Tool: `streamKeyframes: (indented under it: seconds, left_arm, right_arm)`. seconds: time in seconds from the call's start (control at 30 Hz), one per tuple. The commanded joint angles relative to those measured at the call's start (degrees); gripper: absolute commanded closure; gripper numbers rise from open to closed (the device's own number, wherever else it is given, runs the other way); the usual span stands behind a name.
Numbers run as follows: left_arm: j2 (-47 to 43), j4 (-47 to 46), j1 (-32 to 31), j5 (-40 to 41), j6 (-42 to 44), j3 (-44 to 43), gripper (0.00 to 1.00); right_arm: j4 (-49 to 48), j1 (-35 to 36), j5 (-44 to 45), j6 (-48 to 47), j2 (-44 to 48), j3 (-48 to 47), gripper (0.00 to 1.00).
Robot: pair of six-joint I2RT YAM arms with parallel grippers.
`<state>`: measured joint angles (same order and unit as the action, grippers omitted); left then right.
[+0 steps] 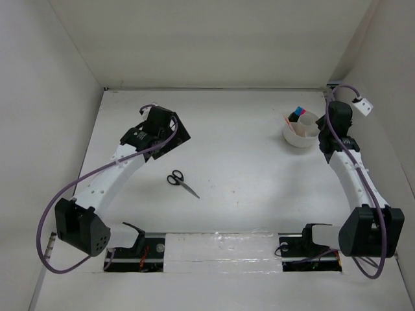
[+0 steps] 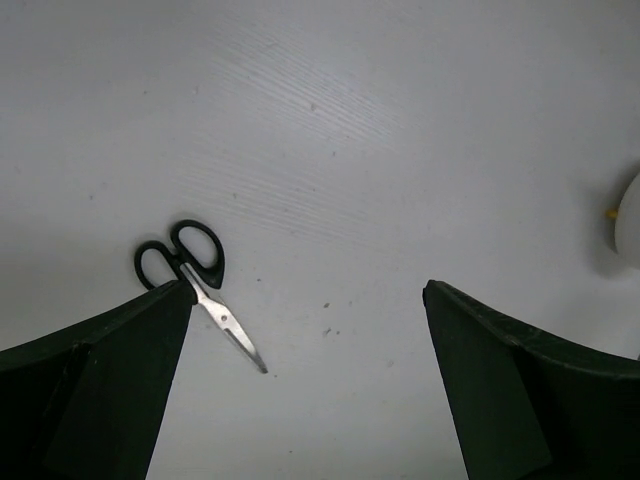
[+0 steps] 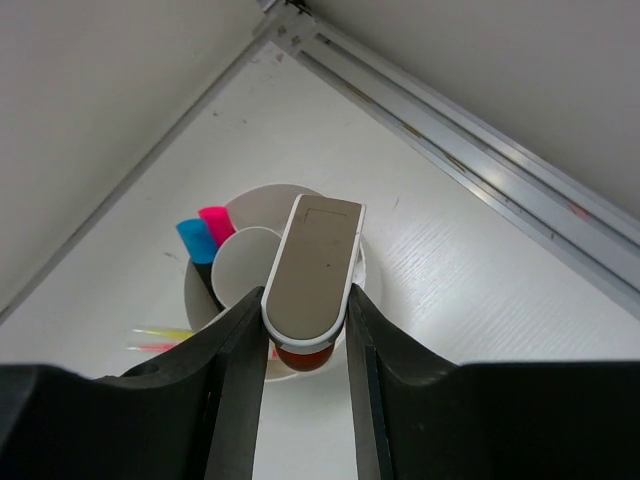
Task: Sort the stationery into containers
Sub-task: Place the stapler in the storage box.
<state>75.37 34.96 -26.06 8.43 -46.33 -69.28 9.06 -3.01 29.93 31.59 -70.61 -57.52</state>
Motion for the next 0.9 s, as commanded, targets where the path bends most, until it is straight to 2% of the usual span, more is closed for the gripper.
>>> streamKeyframes:
  seconds: [0.0,0.13,0.27,0.63,0.87]
  left_arm:
    - [-4.6,1.2,-0.7,2.3,4.0,-0.6,0.00]
    - [-5.1,1.3,-0.7,3.6,6.6,-0.6,0.00]
    - [-5.1,1.3,-0.7,3.6,7.9,-0.1,0.00]
    - [-4.6,-1.0,-0.7,2.5,9.6,1.5,0.00]
    - [-4.6,-1.6,-0.7,1.4,10.6,2.0,0.00]
  right_arm:
    - [2.1,-0.8,3.5,3.0,-2.6,-3.8,1.00]
    - [4.2,-0.8,3.2,5.8,-6.7,-6.0,1.00]
    - [1.1,-0.8,0.7,4.4,-8.8,-6.0,1.00]
    - [-6.1,-0.8,-9.1,-6.4,-13.6,-4.1,1.00]
    - [-8.0,-1.3,-10.9,-6.9,-14.9,-4.1,1.00]
